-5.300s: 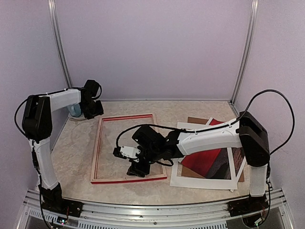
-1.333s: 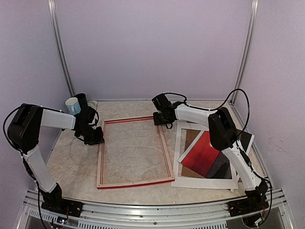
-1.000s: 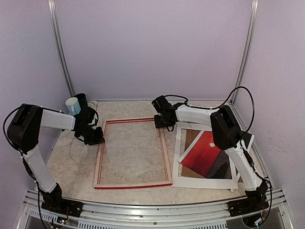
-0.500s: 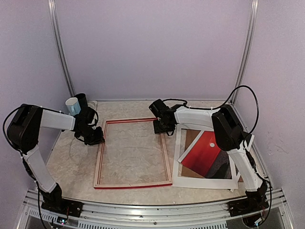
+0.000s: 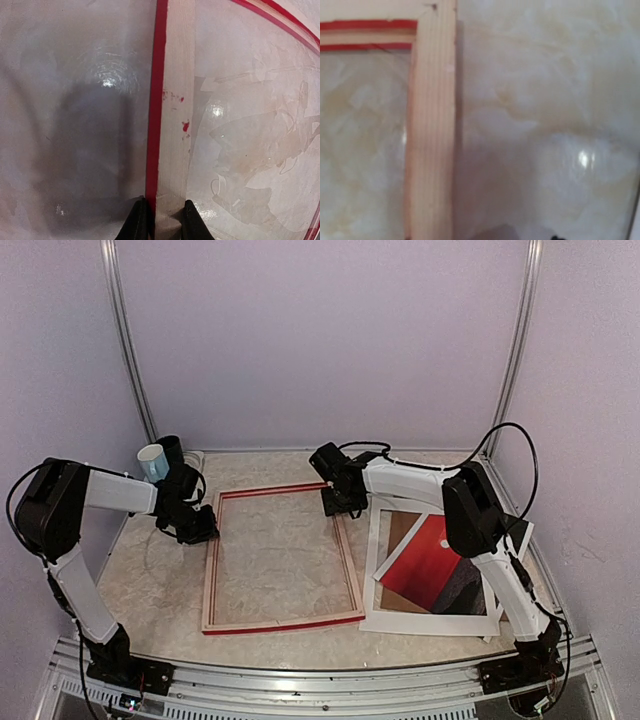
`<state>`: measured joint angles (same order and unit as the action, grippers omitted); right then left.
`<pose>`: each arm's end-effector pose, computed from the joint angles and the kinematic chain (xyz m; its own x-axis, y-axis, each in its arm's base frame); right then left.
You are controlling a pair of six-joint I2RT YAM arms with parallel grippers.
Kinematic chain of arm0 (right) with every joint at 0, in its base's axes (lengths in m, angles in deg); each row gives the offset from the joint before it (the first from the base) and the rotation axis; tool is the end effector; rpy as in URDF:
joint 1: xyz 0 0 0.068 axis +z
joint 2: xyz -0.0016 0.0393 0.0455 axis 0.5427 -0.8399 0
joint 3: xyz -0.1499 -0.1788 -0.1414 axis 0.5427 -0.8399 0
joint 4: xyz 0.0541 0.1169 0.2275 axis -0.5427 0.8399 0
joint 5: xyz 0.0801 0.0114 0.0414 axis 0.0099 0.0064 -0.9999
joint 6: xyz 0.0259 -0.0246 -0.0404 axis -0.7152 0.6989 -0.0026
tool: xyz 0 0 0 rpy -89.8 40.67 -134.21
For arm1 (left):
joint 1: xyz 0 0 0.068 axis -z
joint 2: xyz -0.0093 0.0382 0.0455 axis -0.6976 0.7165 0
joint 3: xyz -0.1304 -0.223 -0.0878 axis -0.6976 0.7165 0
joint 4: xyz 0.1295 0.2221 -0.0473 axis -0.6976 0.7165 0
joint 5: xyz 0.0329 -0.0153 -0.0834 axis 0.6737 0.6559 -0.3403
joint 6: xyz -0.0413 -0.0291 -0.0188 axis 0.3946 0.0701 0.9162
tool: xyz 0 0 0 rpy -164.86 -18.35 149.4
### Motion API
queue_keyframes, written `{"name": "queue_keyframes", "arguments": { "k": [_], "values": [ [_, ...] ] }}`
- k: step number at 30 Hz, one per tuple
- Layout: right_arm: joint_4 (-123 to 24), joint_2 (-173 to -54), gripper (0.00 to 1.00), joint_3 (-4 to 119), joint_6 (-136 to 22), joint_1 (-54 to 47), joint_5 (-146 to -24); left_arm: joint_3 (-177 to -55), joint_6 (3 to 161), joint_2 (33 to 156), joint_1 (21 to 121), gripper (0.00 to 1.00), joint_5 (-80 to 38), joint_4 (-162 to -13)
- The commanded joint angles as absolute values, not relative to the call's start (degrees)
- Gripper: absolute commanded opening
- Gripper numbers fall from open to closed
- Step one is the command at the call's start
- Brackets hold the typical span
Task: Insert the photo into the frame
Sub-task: Press the glass panel into the frame body.
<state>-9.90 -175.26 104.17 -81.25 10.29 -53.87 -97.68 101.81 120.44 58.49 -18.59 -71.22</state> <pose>0.3988 0.3547 0.1507 -0.7949 -0.0922 -0.5997 -0.0857 0.9955 -0.0394 0.3218 -0.0854 0.1371 -0.8766 -0.3173 -0.3618 -0.2008 0.9245 -0.3241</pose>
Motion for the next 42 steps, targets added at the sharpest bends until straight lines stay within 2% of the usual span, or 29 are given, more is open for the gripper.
{"name": "queue_keyframes", "arguments": {
  "k": [1,11,42],
  "values": [
    [-4.0,-179.3,0.60,107.7,-79.4,8.7,-51.2,-94.4,106.6,124.4,56.4,0.00,-16.2,-66.7],
    [-1.8,-176.0,0.58,101.2,-80.7,10.4,-54.0,-93.7,108.8,124.5,53.5,0.00,-16.0,-67.7],
    [4.7,-164.6,0.59,83.6,-92.0,18.8,-51.4,-94.3,112.6,125.3,51.8,0.00,-13.3,-68.1]
  ]
}}
